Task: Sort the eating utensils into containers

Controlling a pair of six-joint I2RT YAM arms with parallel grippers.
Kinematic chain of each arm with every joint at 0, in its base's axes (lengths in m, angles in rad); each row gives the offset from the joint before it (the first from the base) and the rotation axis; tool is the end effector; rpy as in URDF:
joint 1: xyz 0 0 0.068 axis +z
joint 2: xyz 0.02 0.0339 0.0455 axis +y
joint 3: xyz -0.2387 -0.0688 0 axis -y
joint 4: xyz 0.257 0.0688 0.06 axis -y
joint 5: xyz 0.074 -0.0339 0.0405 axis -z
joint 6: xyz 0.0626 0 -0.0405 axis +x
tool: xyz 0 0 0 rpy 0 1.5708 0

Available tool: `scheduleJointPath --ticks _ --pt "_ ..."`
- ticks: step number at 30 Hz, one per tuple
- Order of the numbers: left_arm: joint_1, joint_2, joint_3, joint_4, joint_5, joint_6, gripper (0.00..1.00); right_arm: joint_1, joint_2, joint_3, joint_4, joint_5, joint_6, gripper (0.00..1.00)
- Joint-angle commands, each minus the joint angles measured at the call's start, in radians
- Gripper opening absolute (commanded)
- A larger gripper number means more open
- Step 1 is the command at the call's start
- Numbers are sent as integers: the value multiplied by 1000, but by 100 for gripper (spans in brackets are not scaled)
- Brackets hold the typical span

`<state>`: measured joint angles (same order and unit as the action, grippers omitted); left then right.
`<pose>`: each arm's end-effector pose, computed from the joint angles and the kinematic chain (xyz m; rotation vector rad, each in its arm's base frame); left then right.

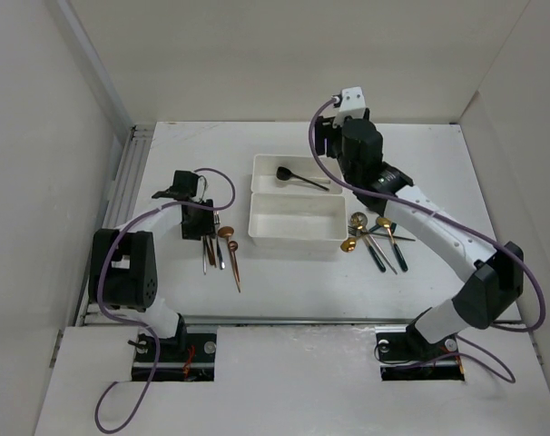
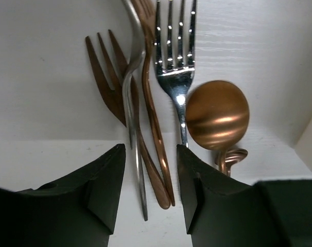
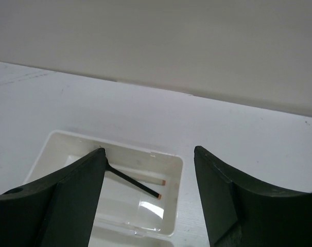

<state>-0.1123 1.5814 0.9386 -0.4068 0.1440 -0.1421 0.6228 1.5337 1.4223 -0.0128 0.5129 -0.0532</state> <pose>0.3288 -0.0461 0.1283 0.0114 2.6297 -0.2770 0.3435 0.2088 0.3672 -0.1851 1.6687 -0.0059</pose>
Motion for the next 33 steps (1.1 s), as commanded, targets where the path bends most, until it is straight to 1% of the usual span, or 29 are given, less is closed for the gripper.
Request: scheduleJointPath --ticks 1,4,5,7,9,11,12,13,15,21,23,27,33 --pt "-3 -11 28 -20 -69 -34 41 9 -55 -40 27 -40 75 74" --pt "-3 24 28 -10 -78 -34 38 9 -102 -83 27 -40 84 74" --pt "-3 34 38 -10 -78 -24 34 9 -112 -104 27 -40 95 74" --pt "-3 66 48 -10 -78 -24 31 9 -135 -123 27 -40 105 74" --pt "17 84 48 -10 -58 -13 24 9 -148 -138 17 -21 116 74" --pt "26 103 48 -10 -32 -13 24 9 -159 -149 17 -20 125 74" --pt "37 115 48 -10 -32 -13 22 9 -170 -149 5 -20 125 74" --pt "37 115 48 -10 -20 -13 10 9 -170 -149 5 -11 125 74" --pt "46 103 39 -10 -9 -13 0 9 -188 -149 -4 -2 125 74" --pt "46 22 39 -23 -20 -13 0 18 -199 -149 -4 32 125 74" --pt "46 3 71 -47 -29 -13 0 18 -199 -149 -13 41 125 74" --pt "46 3 110 -61 -38 -2 0 18 -190 -138 -13 41 125 74" --pt "37 3 111 -70 -18 7 0 18 -181 -117 -13 52 73 74"
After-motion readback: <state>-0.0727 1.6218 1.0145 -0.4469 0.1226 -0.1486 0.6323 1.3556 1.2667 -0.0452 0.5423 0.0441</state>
